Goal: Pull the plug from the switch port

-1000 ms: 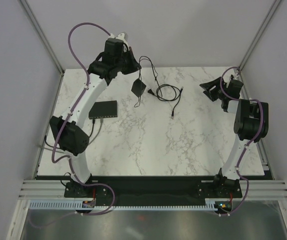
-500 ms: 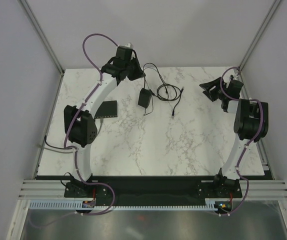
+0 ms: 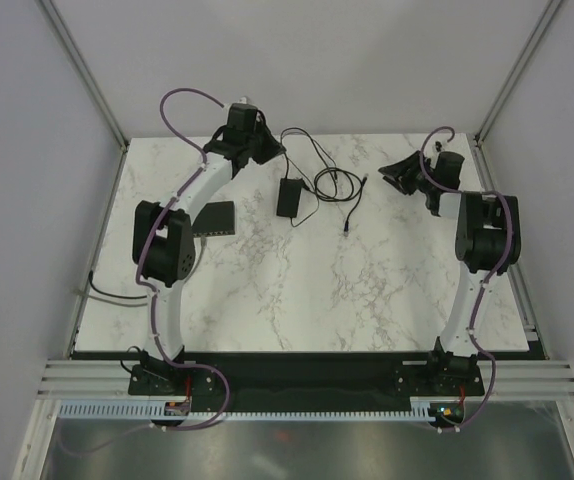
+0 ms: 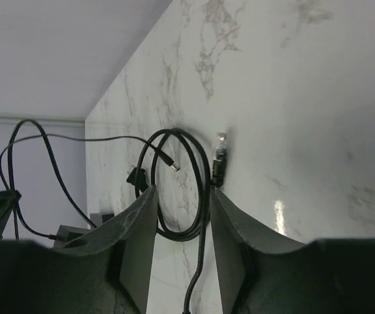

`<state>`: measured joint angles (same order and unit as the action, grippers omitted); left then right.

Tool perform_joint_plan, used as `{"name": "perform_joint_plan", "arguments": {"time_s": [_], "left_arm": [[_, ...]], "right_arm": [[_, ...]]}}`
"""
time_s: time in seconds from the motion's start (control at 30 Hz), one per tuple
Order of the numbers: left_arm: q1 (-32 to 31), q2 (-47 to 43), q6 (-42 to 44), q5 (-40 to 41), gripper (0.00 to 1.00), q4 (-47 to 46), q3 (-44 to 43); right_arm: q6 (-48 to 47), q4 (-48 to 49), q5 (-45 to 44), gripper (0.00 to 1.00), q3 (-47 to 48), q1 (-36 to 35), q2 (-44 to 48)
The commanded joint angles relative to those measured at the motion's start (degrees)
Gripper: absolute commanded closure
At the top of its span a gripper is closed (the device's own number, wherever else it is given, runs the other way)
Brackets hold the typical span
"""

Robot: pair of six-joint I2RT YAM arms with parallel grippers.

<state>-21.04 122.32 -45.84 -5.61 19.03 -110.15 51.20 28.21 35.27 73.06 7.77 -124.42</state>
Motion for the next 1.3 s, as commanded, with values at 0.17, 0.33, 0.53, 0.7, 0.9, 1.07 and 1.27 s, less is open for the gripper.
{"name": "perform_joint_plan", "arguments": {"time_s": [0.17, 0.33, 0.53, 0.7, 0.9, 1.07, 1.27], "left_arm": [[2.05, -6.3, -4.78, -1.25, 0.98, -12.5, 18.1], [2.4, -9.56, -5.48, -2.3, 0.98, -16.74, 24.62], [2.84, -10.44, -6.45, -5.38, 0.98, -18.76, 25.95], [3.11, -11.4, -5.93, -6.35, 0.98, -20.34, 24.9], [3.28, -16.23, -5.75, -3.97, 0.98, -20.34, 27.35], [5.39, -20.1, -3.31, -2.15, 0.98, -17.91, 27.89], [5.83, -17.22, -3.19, -4.67, 0.98, -16.13, 25.34]], "right_arm": [[-5.94, -7.28, 0.33, 0.76, 11.39, -9.25, -4.51], [-8.83, -16.66, -1.86, 0.88, 19.74, -14.09, -10.47], [-12.26, -23.71, -6.35, 1.0, 22.83, -14.71, -11.2], [-14.98, -27.48, -9.24, 1.0, 20.99, -14.71, -9.18], [-19.29, -35.93, -15.4, 1.0, 21.69, -13.75, -8.12], [-19.12, -36.55, -18.47, 1.0, 19.06, -11.03, -6.63], [-19.12, -36.56, -19.53, 1.0, 16.42, -6.55, -4.61]]}}
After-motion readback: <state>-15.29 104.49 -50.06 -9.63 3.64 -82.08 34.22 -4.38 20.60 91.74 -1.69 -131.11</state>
